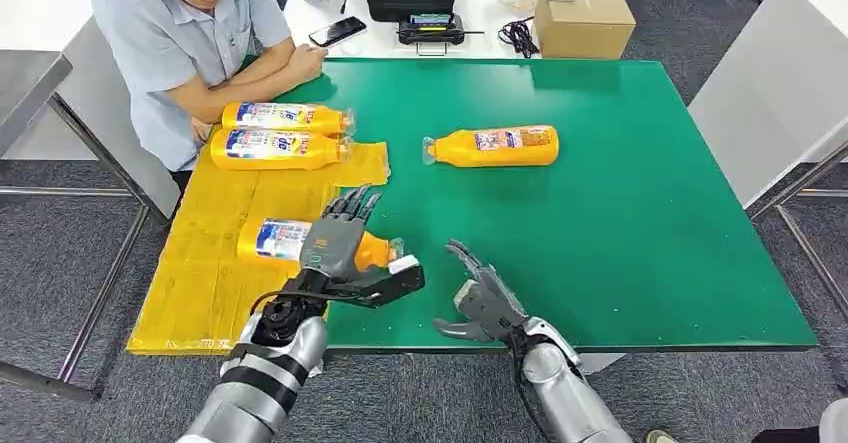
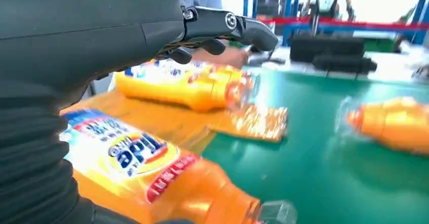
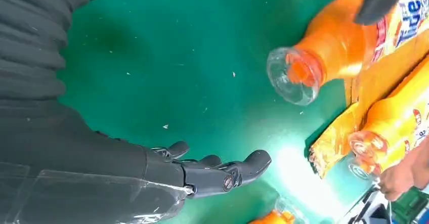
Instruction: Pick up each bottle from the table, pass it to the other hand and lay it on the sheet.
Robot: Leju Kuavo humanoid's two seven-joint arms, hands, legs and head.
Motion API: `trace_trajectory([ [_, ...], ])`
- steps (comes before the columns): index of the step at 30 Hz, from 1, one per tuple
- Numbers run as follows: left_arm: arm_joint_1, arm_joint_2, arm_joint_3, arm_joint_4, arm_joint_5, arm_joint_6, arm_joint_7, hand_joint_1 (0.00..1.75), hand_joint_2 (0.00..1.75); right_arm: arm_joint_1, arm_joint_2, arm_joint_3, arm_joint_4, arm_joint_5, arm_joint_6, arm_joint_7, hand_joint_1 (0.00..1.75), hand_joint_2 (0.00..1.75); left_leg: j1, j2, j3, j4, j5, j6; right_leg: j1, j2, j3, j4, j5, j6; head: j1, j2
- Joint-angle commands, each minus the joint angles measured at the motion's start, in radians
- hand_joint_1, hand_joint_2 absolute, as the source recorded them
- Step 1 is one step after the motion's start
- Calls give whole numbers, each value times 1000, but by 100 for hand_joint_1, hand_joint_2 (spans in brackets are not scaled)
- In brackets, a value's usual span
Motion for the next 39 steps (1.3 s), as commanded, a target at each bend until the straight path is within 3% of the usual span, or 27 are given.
trace_trajectory([
  [1, 54, 19, -78, -184, 46, 16, -17, 0, 175, 15, -2, -18, -71, 17, -27, -3, 0, 175, 1, 1, 1, 1, -2, -2, 1, 1, 1, 0, -1, -2, 0, 0],
  [5, 116, -7, -23, -254, 509, -80, -184, 0, 175, 70, 53, -125, -226, -18, -60, 47, 0, 175, 1, 2, 2, 1, -2, -3, 2, 1, 2, 0, -2, -3, 0, 0],
  [9, 157, -10, -27, -258, 828, -136, -246, 0, 175, 93, -3, -96, -317, 362, -308, 94, 0, 175, 1, 2, 3, 1, -3, -3, 1, 1, 2, 1, -2, -3, 0, 0],
  [12, 159, -10, -32, -256, 832, -133, -248, 0, 175, 94, -5, -100, -324, 365, -305, 94, 0, 175, 1, 0, 2, 1, -2, -2, 1, -1, 2, 0, -2, -3, 0, 0],
  [14, 165, -10, -52, -245, 942, -151, -253, 0, 175, 94, -13, -95, -336, 516, -395, 128, 0, 175, 2, 2, 2, 1, -3, -3, 2, 1, 2, 0, -2, -3, 0, 0],
  [18, 195, -10, -94, -252, 1036, -138, -277, 0, 175, 77, -46, -86, -351, 734, -456, 200, 0, 175, 0, 0, 0, 0, -1, -1, 1, 0, 0, 0, -1, -2, 0, 0],
  [21, 197, -10, -95, -260, 1037, -138, -276, 0, 175, 74, -46, -88, -347, 734, -455, 200, 0, 175, 1, 1, 2, 0, -2, -2, 1, 0, 2, -1, -2, -3, 0, 0],
  [25, 215, -10, -89, -293, 1093, -154, -267, 0, 175, 71, -75, -59, -327, 848, -498, 252, 0, 175, 0, 1, 1, 0, -2, -1, 1, 1, 1, -1, -1, -2, 0, 0],
  [39, 235, -10, -92, -324, 1081, -160, -262, 0, 175, 60, -96, -63, -306, 866, -498, 264, 0, 175, 1, 2, 2, 0, -3, -2, 1, 2, 2, -1, -1, -3, 0, 0],
])
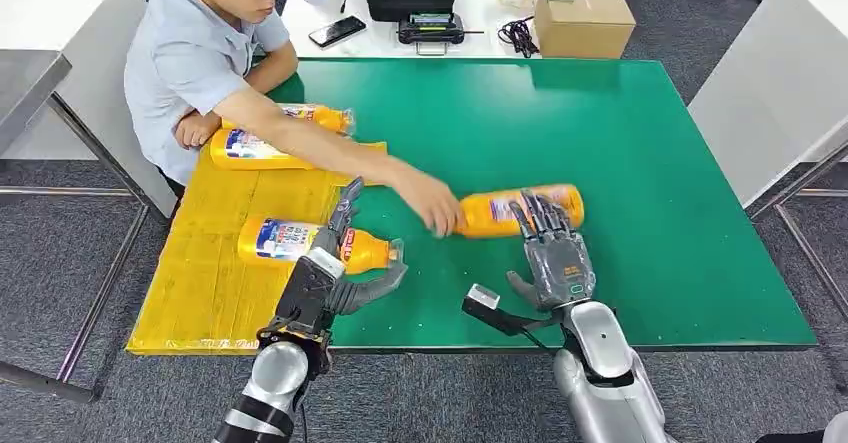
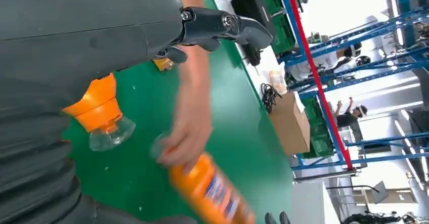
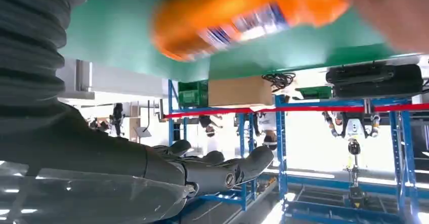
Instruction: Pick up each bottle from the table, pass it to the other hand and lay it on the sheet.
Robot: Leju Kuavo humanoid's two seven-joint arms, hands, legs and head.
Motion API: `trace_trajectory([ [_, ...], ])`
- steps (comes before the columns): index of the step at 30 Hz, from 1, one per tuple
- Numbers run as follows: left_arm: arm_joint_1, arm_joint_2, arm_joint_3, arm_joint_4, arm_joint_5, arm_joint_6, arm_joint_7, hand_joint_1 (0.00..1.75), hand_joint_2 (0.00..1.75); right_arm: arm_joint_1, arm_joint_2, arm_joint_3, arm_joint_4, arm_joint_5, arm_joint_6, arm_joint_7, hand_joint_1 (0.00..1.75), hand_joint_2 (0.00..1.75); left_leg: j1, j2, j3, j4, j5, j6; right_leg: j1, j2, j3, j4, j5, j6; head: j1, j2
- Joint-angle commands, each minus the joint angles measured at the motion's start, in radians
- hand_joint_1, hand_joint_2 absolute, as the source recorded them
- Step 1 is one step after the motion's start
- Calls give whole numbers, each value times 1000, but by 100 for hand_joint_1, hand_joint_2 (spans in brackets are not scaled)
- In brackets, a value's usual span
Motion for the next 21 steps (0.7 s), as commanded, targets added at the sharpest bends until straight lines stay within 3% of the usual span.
trace_trajectory([
  [1, 21, -3, -14, 0, 2, -1, 6, 0, 175, -39, -29, 20, 45, 0, -3, 2, 0, 175, 1, 2, 3, 0, -2, -2, 1, 2, 3, 0, -1, -2, 0, 0],
  [16, 21, -3, -6, 10, -3, 5, 31, 0, 175, -76, -54, 27, 102, 58, 20, 27, 0, 175, 2, 2, 4, 0, -2, -2, 2, 1, 4, -1, -1, -3, 0, 0],
  [18, 14, -3, 1, 38, 47, -15, 51, 0, 175, -91, -70, 72, 124, 46, 155, 67, 0, 175, 2, 3, 5, 0, -2, -3, 2, 2, 4, -1, -1, -3, 0, 0],
  [21, 11, -3, -15, 52, 51, -26, 51, 0, 175, -148, -93, 96, 243, 6, 185, 80, 0, 175, 2, 3, 5, 0, -2, -2, 2, 3, 4, -1, -1, -3, 0, 0],
])
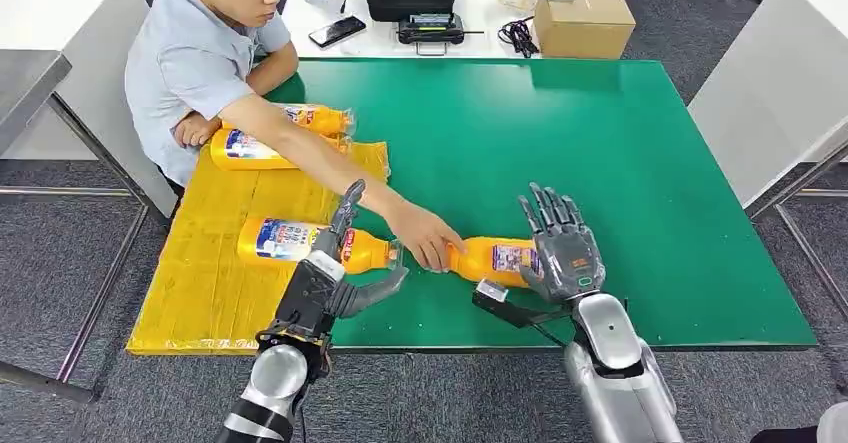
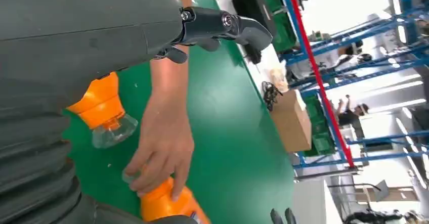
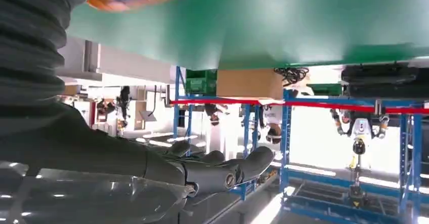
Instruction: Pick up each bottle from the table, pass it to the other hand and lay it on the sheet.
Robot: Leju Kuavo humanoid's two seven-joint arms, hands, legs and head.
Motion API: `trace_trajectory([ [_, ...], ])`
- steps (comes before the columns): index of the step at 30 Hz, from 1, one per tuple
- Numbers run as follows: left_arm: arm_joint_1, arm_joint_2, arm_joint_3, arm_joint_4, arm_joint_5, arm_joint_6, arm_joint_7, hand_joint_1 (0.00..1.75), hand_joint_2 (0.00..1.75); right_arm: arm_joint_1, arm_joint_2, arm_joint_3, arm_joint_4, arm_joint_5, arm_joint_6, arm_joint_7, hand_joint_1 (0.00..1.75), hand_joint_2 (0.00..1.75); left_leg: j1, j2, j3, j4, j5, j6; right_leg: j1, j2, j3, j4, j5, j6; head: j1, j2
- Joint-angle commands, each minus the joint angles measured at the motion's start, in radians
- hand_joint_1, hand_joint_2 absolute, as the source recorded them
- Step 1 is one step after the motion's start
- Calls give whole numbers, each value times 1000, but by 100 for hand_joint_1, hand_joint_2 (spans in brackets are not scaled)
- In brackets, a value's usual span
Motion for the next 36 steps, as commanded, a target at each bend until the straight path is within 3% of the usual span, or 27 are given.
trace_trajectory([
  [1, -8, -5, -19, 76, 41, -26, 23, 0, 175, -137, -60, 94, 269, -58, 154, 47, 0, 175, 2, 4, 6, 0, -3, -3, 2, 3, 6, -1, -1, -3, 0, 0],
  [7, -35, -5, -53, 121, 78, -52, 39, 0, 175, -196, -62, 72, 439, -157, 193, 28, 0, 175, 1, 0, 3, -1, -1, -1, 1, 0, 3, -1, 0, -1, 0, 0],
  [15, -22, -5, -51, 107, 79, -66, 49, 0, 175, -168, -92, 98, 415, -167, 228, 52, 0, 175, 1, 1, 3, 0, -1, -1, 1, 1, 3, -1, -1, -2, -1, 0],
  [22, 8, -5, -52, 79, 64, -81, 62, 0, 175, -181, -93, 111, 405, -51, 179, 152, 0, 175, 2, 1, 5, 0, -2, -2, 2, 0, 5, -1, -1, -3, 0, 0],
  [36, 8, -5, -55, 66, 46, -89, 64, 0, 175, -214, -55, 75, 470, -20, 182, 134, 0, 175, 2, 2, 5, 0, -2, -2, 2, 1, 5, -1, 0, -2, 0, 0],
])
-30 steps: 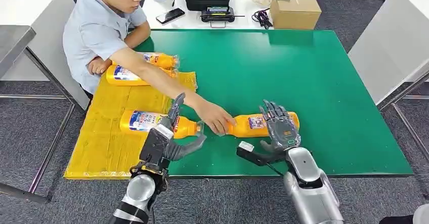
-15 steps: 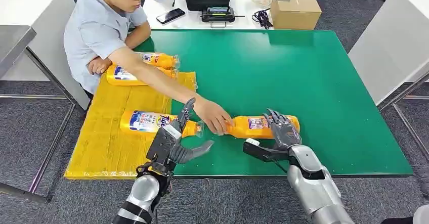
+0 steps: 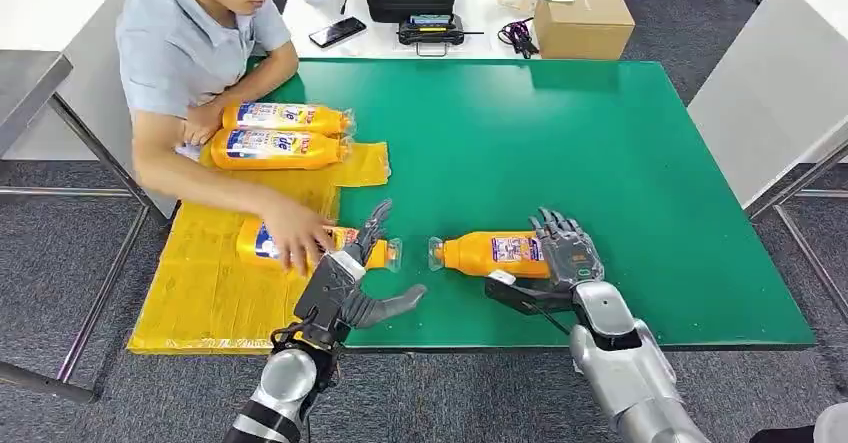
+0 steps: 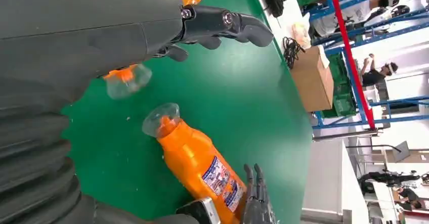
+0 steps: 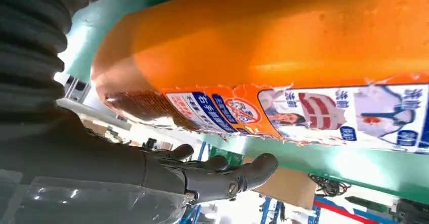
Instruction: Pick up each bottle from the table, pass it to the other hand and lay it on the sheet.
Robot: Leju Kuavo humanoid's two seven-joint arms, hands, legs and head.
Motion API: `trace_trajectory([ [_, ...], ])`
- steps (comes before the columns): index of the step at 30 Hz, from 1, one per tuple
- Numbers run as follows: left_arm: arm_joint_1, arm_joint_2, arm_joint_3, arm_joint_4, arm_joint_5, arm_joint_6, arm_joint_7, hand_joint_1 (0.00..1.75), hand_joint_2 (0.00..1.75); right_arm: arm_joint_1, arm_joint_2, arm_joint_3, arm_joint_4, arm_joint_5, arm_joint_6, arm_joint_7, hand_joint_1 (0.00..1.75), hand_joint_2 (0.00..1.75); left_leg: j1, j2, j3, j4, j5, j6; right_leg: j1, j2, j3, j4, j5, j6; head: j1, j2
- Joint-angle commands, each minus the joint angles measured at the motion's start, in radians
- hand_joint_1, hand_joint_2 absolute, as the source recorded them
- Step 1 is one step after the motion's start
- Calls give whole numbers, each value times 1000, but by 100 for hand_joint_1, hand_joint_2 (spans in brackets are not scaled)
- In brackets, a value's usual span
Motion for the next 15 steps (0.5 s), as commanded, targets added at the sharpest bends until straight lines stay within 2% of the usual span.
trace_trajectory([
  [1, 13, -5, -11, 15, -4, -2, 5, 0, 175, -45, 22, 2, 117, 6, 20, -11, 0, 175, 1, 2, 3, 0, -1, -2, 1, 2, 3, -1, -1, -2, 0, 0],
  [7, -2, -5, -17, 41, 2, -7, 5, 0, 175, -99, 2, 13, 227, -27, 109, -19, 0, 175, 2, 2, 4, 0, -2, -3, 2, 1, 4, -1, -1, -3, 0, 0],
  [15, -30, -5, -29, 85, 13, -22, 4, 0, 175, -163, -32, 34, 343, -86, 146, -45, 0, 175, 1, 2, 7, -1, 0, -1, 1, -1, 6, -2, 0, -2, 0, 0],
])
